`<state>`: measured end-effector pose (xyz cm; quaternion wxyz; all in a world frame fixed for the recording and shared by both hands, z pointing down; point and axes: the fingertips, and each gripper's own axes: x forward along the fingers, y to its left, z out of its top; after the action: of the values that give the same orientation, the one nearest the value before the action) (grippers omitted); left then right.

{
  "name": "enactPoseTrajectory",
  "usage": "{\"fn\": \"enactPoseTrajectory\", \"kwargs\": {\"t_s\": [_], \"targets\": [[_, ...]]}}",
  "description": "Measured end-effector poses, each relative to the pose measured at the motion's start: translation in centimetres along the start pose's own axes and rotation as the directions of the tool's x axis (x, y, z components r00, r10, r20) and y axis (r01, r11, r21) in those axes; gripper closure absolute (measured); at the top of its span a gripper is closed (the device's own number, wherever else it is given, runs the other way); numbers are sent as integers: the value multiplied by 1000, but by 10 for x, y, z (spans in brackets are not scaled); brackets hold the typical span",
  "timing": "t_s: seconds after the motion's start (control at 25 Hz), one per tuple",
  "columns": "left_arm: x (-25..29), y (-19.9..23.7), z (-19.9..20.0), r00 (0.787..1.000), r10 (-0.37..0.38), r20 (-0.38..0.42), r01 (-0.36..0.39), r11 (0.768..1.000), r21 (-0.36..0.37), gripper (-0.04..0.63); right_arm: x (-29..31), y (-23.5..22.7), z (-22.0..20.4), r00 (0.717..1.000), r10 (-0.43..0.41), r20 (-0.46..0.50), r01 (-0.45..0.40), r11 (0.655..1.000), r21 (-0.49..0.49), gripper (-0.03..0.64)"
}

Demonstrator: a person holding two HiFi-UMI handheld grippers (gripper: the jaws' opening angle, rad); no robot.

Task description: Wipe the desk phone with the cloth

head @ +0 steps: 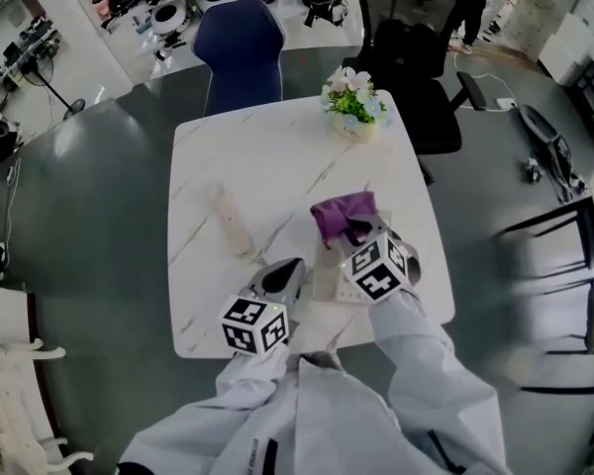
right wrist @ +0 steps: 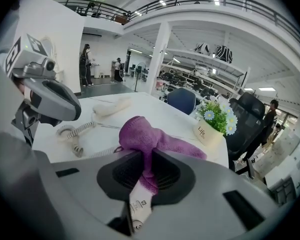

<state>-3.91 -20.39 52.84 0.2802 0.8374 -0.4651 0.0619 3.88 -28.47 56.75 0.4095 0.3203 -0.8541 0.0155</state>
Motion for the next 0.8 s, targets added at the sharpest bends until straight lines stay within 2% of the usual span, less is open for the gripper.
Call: {"fn": "enactPoseTrajectory", "kwargs": {"t_s": [0.8], "targets": [[-7, -13, -2, 1000, -22, -2, 22, 999, 27, 597, -6, 23, -8, 999, 42, -9, -42, 999, 17, 583]]}}
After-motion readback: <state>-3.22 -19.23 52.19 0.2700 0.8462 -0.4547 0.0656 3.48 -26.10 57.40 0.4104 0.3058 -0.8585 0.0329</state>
